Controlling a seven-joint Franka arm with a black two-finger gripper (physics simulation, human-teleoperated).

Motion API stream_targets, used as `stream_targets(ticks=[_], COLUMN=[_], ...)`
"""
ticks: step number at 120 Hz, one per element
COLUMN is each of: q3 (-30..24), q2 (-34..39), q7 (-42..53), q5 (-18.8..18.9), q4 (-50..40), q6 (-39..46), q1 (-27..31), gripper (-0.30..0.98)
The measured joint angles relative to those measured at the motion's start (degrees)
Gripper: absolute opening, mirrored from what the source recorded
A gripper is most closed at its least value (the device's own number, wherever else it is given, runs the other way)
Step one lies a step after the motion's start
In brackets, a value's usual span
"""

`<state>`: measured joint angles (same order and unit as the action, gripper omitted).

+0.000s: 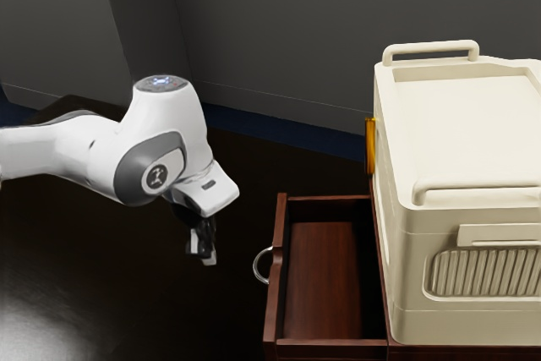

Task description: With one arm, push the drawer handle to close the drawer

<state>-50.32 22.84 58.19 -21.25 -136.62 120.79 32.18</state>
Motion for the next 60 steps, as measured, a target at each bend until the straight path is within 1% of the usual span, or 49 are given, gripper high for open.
stream_targets(ticks=[19, 32, 43, 60], q3=[-1.96, -2.63, -7.05, -10.68], q2=[-0.09, -0.32, -1.24, -2.16], q7=[1.02, 1.59, 2.06, 2.72], q5=[-2.44, -3.33, -3.68, -3.90], q4=[0.28, 0.92, 2.60, 3.14], q6=[0.88, 1.19, 1.35, 1.49], q1=[0.15, 0.49, 4.86, 8.59], gripper=[-0.10, -0.10, -0.10, -0.10])
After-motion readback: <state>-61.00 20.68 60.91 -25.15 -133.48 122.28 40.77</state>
